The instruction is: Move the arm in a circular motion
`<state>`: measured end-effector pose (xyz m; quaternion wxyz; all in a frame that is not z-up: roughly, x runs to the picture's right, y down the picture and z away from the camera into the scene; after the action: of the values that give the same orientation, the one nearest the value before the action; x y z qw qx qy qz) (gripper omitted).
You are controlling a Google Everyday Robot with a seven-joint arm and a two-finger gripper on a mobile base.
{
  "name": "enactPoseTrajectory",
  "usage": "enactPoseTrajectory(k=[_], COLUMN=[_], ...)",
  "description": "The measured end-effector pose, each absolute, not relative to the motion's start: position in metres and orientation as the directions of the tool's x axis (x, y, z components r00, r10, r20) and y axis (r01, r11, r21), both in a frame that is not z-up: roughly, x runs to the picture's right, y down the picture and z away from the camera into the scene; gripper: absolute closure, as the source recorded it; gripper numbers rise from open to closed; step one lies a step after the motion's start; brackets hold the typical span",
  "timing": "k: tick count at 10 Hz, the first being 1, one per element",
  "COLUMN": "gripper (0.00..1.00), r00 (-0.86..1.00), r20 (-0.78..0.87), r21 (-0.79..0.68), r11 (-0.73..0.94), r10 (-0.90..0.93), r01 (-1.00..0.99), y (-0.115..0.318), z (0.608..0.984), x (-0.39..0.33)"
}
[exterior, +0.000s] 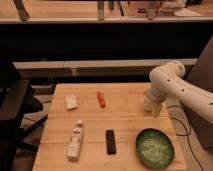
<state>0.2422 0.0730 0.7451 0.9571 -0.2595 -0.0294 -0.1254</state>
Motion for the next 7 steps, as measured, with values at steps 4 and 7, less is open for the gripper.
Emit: enactPoseTrajectory(k=[4,7], gripper=[0.29,0.21], r00=[0.967,0.966], r20=[0.124,0.132], r21=[-0.493,-0.492], r11=[0.832,0.832], r10=[-0.223,-0.221], r01=[0.256,0.257], y=[0.0755,0.0736], z=[0.7456,0.7488], x=[0.2458,0.2456])
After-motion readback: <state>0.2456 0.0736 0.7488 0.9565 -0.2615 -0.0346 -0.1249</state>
